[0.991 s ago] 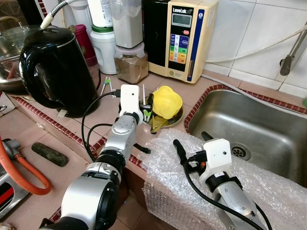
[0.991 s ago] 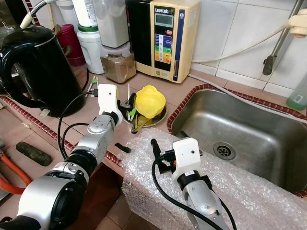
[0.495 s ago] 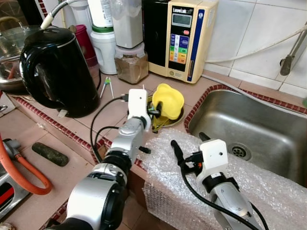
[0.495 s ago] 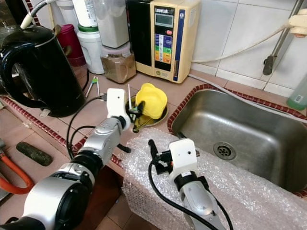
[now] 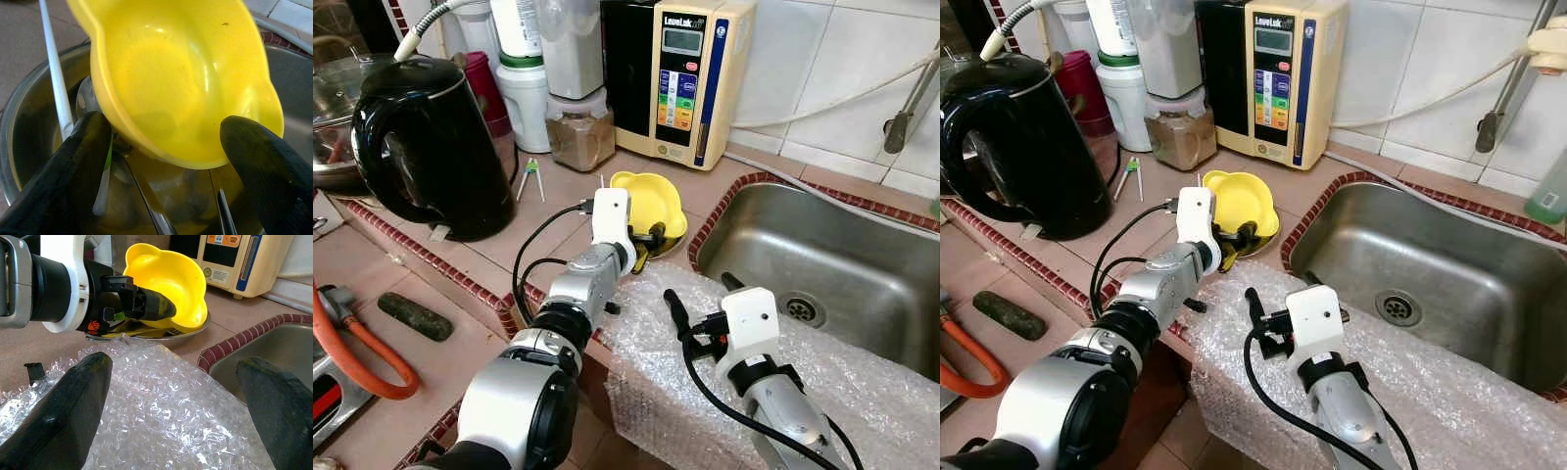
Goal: Kitchen organization
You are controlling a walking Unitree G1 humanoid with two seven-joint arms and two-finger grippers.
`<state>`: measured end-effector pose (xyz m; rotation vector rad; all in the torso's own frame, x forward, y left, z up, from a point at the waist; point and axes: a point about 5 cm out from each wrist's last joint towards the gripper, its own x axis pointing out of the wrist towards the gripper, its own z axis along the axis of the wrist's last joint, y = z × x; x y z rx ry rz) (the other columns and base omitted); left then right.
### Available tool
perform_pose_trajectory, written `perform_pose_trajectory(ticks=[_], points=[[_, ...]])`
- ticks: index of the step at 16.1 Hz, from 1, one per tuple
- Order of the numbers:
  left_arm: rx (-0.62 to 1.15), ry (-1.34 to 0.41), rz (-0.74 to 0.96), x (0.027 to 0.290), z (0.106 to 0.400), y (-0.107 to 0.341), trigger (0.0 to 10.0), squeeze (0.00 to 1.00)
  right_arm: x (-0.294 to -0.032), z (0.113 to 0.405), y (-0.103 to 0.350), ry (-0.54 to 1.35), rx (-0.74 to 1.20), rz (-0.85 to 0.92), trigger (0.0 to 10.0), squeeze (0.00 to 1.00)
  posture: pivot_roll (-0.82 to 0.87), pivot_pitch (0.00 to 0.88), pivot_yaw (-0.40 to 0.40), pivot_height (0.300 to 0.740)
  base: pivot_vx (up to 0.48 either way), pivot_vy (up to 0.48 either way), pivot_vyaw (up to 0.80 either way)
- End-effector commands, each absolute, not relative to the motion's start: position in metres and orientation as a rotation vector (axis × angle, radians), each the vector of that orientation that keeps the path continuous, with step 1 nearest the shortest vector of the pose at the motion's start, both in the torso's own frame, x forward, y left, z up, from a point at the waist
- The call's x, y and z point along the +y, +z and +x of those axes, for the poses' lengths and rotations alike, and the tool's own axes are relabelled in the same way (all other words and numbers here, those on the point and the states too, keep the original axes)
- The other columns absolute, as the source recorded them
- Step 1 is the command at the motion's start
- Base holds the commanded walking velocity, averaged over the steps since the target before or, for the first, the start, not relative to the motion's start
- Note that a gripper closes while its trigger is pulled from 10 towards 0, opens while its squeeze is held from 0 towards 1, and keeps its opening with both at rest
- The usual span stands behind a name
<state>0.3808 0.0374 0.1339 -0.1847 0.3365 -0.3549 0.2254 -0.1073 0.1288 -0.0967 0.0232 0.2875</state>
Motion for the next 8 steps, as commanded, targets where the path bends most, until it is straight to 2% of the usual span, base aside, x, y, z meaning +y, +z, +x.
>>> perform_pose_trajectory(ticks=[1,8], points=[[0.345,-0.346,-0.199,0.038,0.384,0.14,0.0,0.0,-0.107,0.226,0.129,0.287,0.023,-0.099,10.0,0.0,-0.04,0.0,0.072,0.74,0.0,0.0,0.0],[0.361,-0.292,-0.209,0.05,0.386,0.137,0.0,0.0,-0.108,0.229,0.13,0.293,0.019,-0.104,10.0,0.0,-0.03,0.0,0.058,0.74,0.0,0.0,0.0]])
